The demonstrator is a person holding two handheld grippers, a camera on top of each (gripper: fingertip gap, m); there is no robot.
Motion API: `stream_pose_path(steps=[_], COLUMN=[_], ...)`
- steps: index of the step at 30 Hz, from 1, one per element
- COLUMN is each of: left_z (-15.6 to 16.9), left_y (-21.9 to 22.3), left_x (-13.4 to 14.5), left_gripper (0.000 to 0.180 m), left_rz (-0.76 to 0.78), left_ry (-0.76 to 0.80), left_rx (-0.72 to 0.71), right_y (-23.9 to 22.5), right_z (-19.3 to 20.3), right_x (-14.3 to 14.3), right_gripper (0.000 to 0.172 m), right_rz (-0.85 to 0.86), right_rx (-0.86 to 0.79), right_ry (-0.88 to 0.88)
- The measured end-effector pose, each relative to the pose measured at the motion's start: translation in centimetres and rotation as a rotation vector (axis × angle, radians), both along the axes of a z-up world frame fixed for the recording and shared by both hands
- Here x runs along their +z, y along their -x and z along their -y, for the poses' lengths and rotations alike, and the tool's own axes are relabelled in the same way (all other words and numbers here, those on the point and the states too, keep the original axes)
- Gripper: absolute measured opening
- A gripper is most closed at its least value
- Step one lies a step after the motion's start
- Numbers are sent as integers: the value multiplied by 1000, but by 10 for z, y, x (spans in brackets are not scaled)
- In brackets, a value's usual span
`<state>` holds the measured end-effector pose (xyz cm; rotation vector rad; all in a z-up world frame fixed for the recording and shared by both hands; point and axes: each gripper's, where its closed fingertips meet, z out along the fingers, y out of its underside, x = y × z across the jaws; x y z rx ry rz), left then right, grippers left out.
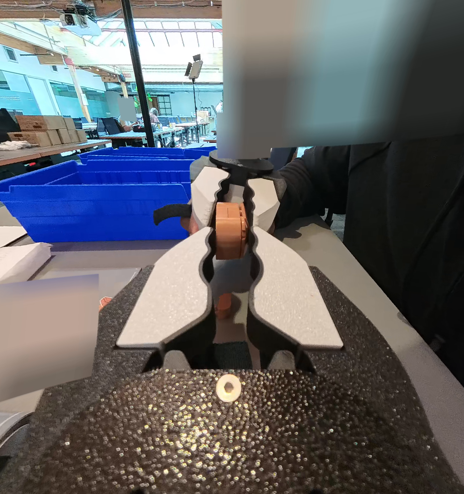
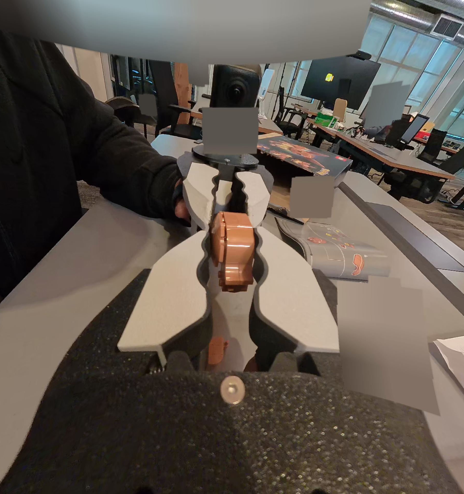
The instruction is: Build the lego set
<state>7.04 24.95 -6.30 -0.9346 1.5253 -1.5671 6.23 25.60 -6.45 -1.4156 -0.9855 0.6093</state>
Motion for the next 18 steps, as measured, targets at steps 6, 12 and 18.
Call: stream_pose_path(steps=[6, 12, 18], left_z=[1, 1, 2], left_y=[1, 1, 2], left_x=[-1, -2, -2], left_gripper=[22, 22, 22], left_rz=[3, 3, 15], left_ry=[-35, -52, -59], left_rx=[2, 2, -1], right_y=[1, 1, 2], right_z=[1, 1, 2], right_x=[-1, -2, -1], right_gripper=[28, 28, 27], right_rz=[14, 25, 21], right_rx=[5, 6, 8], right_ry=[-10, -18, -26])
